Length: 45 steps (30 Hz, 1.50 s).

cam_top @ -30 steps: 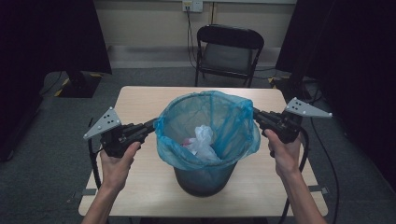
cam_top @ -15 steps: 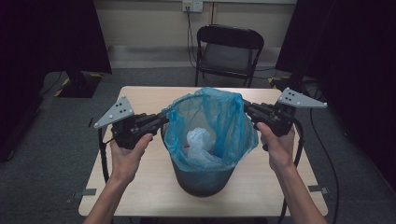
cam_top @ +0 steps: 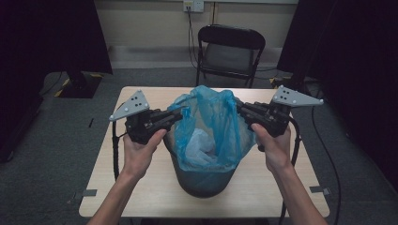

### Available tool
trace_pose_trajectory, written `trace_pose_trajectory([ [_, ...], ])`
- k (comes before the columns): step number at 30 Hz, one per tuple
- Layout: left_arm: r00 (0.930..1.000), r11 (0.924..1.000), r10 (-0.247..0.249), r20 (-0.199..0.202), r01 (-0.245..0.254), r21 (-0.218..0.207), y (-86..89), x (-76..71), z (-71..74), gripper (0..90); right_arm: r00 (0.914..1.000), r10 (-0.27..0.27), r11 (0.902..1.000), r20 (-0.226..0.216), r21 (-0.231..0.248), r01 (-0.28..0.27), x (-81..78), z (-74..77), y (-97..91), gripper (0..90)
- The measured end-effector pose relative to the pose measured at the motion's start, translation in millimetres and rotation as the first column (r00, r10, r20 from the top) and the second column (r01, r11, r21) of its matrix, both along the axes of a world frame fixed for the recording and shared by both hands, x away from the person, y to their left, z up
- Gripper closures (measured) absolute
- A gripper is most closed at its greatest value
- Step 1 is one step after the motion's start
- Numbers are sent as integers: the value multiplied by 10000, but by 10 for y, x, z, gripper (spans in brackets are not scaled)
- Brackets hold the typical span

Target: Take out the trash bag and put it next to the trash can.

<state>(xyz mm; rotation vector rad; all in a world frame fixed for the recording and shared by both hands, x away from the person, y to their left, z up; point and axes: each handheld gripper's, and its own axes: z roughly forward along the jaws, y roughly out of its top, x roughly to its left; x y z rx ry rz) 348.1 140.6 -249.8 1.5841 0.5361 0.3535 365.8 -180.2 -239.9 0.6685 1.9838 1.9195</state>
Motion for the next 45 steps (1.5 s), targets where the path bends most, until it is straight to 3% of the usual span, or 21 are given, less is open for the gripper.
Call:
trace_pose_trajectory([
  [5, 9996, 9989, -255, 99, 259, -384, -60, 10, 168, 899, 9990, 366, 9989, 247, 277, -373, -34, 172, 109, 900],
  [9, 9994, 9989, -300, 153, 305, -354, -115, 15, 147, 899, 9964, 823, 9965, 203, 150, -826, -56, 173, 229, 900],
  [12, 9994, 9987, -354, 45, 356, -357, -145, 38, 114, 899, 9916, 1287, 9915, -83, -194, -1288, -36, 121, 326, 803],
  [14, 9995, 9987, -324, 25, 325, -404, -155, 60, 113, 899, 9919, 1265, 9910, -104, -436, -1268, -40, 115, 387, 737],
  [17, 9995, 9981, -327, -30, 325, -518, -149, 91, 141, 899, 9882, 1498, 9866, -317, -601, -1515, -21, 120, 462, 636],
  [22, 9992, 9967, -396, -76, 390, -713, -144, 107, 209, 899, 9803, 1842, 9800, -713, -634, -1887, 31, 97, 608, 388],
  [25, 9986, 9965, -523, 23, 524, -647, -179, 90, 248, 899, 9808, 1757, 9773, -846, -1047, -1841, 63, 99, 706, 362],
  [28, 9968, 9944, -790, 90, 795, -695, -208, 70, 276, 898, 9773, 1947, 9723, -832, -1150, -2035, 78, 126, 766, 434],
  [32, 9936, 9906, -1119, 157, 1128, -774, -215, 50, 293, 895, 9708, 2260, 9661, -803, -1090, -2340, 88, 141, 814, 768],
  [34, 9944, 9914, -1037, 223, 1051, -784, -192, 27, 299, 870, 9714, 2260, 9674, -731, -1001, -2326, 94, 139, 800, 863],
  [35, 9968, 9944, -768, 240, 783, -711, -180, 16, 304, 803, 9727, 2218, 9687, -687, -988, -2279, 90, 144, 788, 879],
  [36, 9985, 9974, -366, 405, 391, -609, -167, 3, 310, 670, 9741, 2163, 9698, -659, -1011, -2221, 84, 149, 781, 884],
  [42, 9983, 9955, 156, 563, -103, -937, -47, -48, 276, 442, 9805, 1922, 9693, -413, -1481, -1962, 33, 234, 773, 891],
  [45, 9986, 9944, 163, 502, -110, -1052, -3, -45, 252, 348, 9810, 1912, 9711, -334, -1392, -1940, 19, 273, 745, 891],
])
